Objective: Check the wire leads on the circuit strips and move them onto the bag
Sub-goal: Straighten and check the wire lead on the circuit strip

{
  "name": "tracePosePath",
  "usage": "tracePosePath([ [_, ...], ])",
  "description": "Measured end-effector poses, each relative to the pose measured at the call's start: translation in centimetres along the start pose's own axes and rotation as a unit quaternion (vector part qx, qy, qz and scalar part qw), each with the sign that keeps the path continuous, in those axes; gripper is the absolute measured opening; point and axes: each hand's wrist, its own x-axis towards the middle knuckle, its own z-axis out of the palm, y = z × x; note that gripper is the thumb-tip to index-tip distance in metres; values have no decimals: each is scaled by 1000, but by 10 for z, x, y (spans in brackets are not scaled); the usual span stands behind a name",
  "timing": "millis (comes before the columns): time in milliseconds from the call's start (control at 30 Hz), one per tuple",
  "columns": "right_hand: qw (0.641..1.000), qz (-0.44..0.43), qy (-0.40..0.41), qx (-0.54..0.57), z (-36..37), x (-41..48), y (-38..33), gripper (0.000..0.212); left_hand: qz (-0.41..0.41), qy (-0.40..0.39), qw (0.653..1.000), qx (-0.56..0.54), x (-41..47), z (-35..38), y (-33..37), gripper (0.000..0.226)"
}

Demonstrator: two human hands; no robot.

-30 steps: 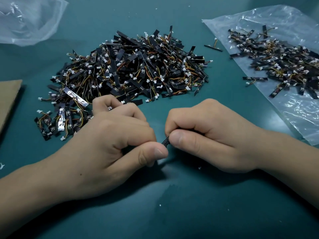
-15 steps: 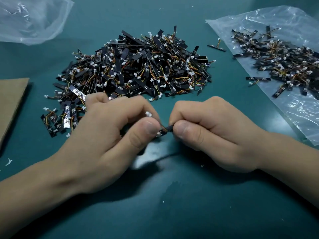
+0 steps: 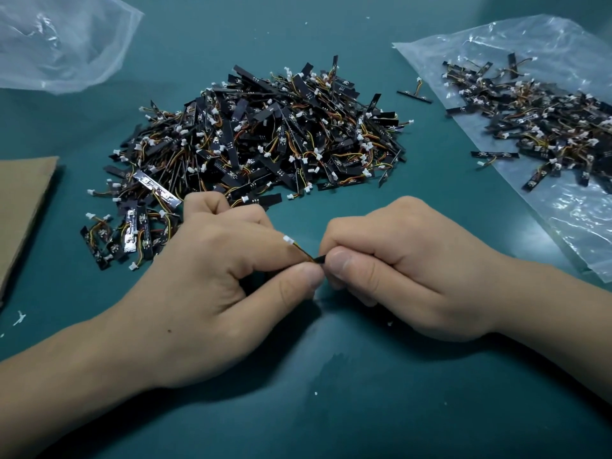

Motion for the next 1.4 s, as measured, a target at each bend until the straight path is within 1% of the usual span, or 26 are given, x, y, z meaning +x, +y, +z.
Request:
tracePosePath([
  [67, 1000, 3, 2, 13, 0, 0, 0, 21, -23, 12, 999, -27, -2, -1, -3, 32],
  [200, 1000, 10, -8, 21, 0, 0, 1, 18, -11, 22, 999, -22, -4, -3, -11, 23],
  [400, 1000, 9, -11, 7, 1, 0, 2, 23, -4, 18, 999, -32, -5, -2, -12, 21],
  [533, 1000, -1, -7, 22, 0, 1, 2, 18, -2, 22, 1000, -16, -4, -2, -13, 21],
  [967, 999, 1, 0, 36, -1, 1, 2, 22, 2, 21, 999, -28, -4, -3, -14, 19],
  [1067, 999, 1, 0, 39, -1, 1, 1, 23, 1, 16, 1000, -18, -4, -4, -13, 23],
  [1200, 999, 9, -5, 32, 0, -1, 3, 20, -2, 12, 1000, -25, -4, -5, -12, 24],
  [1400, 1000, 16, -5, 20, 1, 0, 4, 23, -11, 7, 1000, -11, -4, -4, -13, 26],
])
